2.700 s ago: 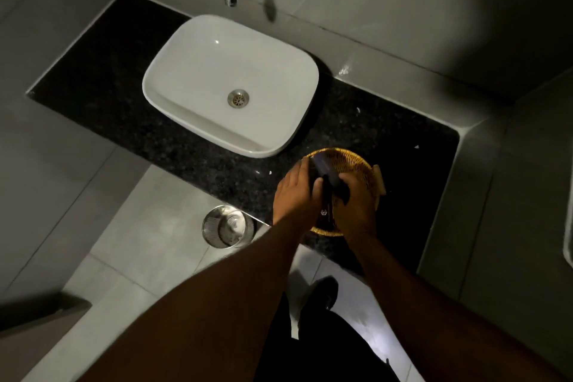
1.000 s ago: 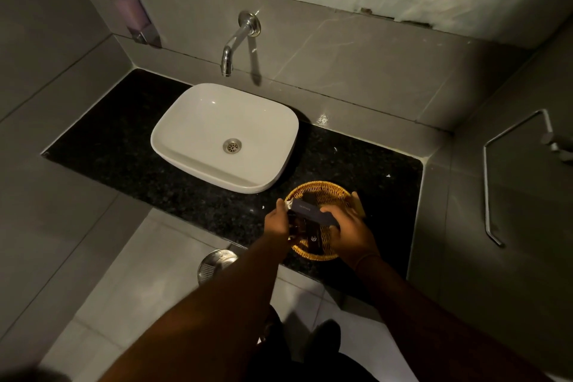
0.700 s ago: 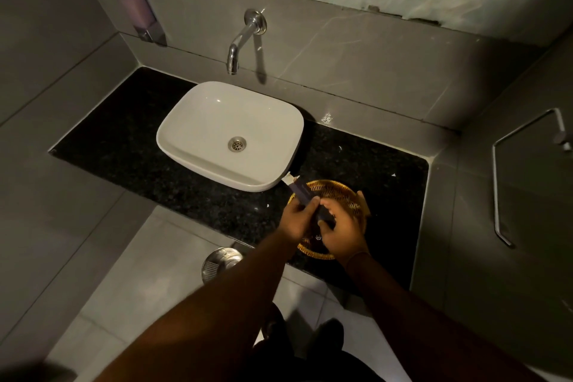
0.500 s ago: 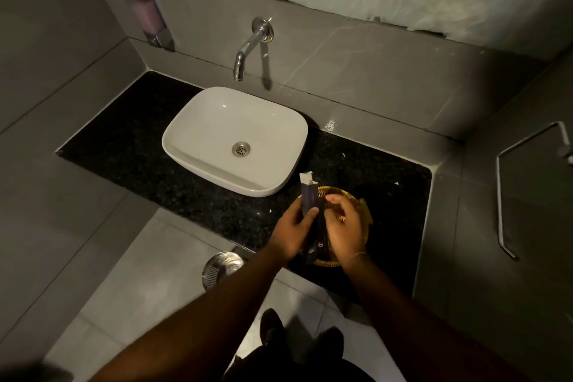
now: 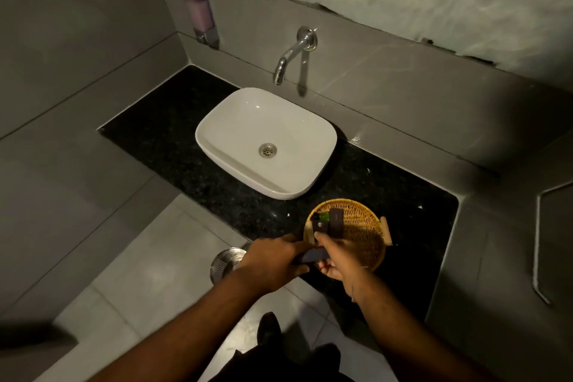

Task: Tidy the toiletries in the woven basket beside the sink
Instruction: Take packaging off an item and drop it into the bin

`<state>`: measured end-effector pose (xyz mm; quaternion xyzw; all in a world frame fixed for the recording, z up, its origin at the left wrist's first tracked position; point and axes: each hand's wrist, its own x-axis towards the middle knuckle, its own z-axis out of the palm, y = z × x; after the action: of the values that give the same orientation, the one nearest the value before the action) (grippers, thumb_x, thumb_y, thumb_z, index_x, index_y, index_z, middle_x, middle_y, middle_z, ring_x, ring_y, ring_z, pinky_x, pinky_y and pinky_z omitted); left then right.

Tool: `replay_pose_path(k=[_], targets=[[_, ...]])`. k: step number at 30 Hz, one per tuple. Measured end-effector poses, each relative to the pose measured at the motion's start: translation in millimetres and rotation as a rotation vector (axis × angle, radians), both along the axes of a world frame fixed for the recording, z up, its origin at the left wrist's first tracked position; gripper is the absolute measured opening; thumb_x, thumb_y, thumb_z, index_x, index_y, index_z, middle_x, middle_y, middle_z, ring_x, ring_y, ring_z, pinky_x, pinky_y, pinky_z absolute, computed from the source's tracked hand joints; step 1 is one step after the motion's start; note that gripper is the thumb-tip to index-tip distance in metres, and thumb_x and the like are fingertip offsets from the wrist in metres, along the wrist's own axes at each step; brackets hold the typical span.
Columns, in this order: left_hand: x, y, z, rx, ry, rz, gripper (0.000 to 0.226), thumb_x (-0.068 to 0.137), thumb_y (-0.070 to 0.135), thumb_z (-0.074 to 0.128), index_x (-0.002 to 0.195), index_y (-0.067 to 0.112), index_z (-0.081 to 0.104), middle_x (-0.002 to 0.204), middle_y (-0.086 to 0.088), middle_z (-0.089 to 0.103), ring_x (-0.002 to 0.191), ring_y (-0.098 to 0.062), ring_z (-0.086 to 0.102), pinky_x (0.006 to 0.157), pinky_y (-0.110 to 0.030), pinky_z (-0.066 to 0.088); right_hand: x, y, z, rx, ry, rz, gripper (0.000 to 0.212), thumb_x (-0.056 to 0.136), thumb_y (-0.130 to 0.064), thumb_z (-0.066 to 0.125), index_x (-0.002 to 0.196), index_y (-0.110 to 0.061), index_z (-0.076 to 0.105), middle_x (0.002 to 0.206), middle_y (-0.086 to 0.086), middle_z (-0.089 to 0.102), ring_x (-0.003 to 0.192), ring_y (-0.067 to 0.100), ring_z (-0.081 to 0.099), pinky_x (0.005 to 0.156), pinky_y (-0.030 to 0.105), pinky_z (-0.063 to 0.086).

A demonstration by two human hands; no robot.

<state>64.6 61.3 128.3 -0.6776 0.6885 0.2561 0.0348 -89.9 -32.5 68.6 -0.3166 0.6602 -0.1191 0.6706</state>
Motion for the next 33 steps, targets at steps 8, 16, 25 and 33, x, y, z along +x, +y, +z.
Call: replay_pose_path(k=[8, 16, 25, 33], targets=[[-15.5, 7.6, 27.2, 0.074, -0.274, -0.015, 0.042, 0.106, 0.041, 0.060, 0.148, 0.032, 0.060, 0.140, -0.004, 0.073, 0.129, -0.032, 0.071, 0.109, -0.049, 0.058, -5.1, 14.0, -1.4, 0.242, -0.131, 0.113, 0.026, 0.095, -0.034, 0.067, 0.112, -0.014, 0.069, 0.108, 0.012, 0.073, 0.089, 0.022, 0.065, 0.070, 0.030, 0.052], [-15.6, 19.5, 36.2, -0.027, -0.365, -0.025, 0.050, 0.106, 0.037, 0.064, 0.155, 0.041, 0.052, 0.142, -0.003, 0.072, 0.130, -0.033, 0.071, 0.108, -0.047, 0.054, 3.6, 17.4, -14.7, 0.246, -0.135, 0.171, 0.035, 0.089, -0.039, 0.072, 0.110, -0.011, 0.069, 0.097, 0.013, 0.071, 0.082, 0.021, 0.061, 0.066, 0.031, 0.052], [3.4, 34.2, 38.9, -0.002, -0.368, 0.095, 0.039, 0.106, 0.044, 0.062, 0.145, 0.045, 0.058, 0.134, 0.004, 0.074, 0.122, -0.027, 0.073, 0.107, -0.050, 0.053, -7.7, 16.8, -21.1, 0.193, -0.003, 0.466, 0.044, 0.095, -0.054, 0.056, 0.084, -0.013, 0.067, 0.055, -0.002, 0.061, 0.044, 0.010, 0.046, 0.046, 0.022, 0.034], [46.3, 75.9, 18.4, 0.102, -0.271, 0.326, 0.031, 0.100, 0.034, 0.060, 0.130, 0.040, 0.063, 0.122, 0.009, 0.075, 0.113, -0.021, 0.074, 0.100, -0.042, 0.052, -4.4, 18.9, -32.0, -0.100, 0.154, 0.575, 0.035, 0.100, -0.035, 0.057, 0.075, -0.012, 0.062, 0.047, -0.004, 0.049, 0.030, 0.005, 0.038, 0.033, 0.013, 0.027]])
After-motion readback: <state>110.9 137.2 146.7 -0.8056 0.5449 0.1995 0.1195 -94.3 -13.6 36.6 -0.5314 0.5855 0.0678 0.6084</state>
